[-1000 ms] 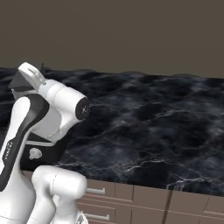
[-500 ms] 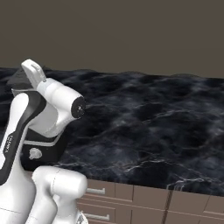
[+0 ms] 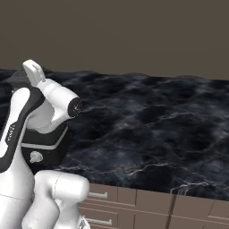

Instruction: Close the lid blender by securely placing the lid on top.

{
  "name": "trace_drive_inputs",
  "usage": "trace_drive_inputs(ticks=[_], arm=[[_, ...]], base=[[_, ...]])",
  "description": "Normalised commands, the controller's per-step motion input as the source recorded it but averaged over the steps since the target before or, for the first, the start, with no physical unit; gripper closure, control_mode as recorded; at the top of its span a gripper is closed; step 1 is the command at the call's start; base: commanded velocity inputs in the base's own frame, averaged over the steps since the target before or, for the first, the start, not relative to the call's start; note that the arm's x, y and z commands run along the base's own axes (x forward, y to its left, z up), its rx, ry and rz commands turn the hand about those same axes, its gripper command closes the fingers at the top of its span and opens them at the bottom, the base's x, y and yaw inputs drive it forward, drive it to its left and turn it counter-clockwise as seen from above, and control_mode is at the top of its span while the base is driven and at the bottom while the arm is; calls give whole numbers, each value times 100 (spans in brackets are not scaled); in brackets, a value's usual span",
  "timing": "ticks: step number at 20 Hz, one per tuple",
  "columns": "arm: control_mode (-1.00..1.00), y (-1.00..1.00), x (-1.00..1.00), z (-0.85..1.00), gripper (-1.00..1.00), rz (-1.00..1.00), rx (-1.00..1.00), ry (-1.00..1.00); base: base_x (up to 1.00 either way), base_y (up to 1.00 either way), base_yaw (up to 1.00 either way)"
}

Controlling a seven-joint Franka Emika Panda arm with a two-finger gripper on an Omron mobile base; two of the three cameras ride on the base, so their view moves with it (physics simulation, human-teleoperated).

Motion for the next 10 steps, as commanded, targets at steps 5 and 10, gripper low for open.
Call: trace_drive_inputs(ticks=[5, 10], arm=[[-100, 1, 42, 0, 100, 4, 0, 0], [-100, 0, 39, 0, 100, 10, 0, 0]], base=[[0, 0, 0], [0, 0, 0]])
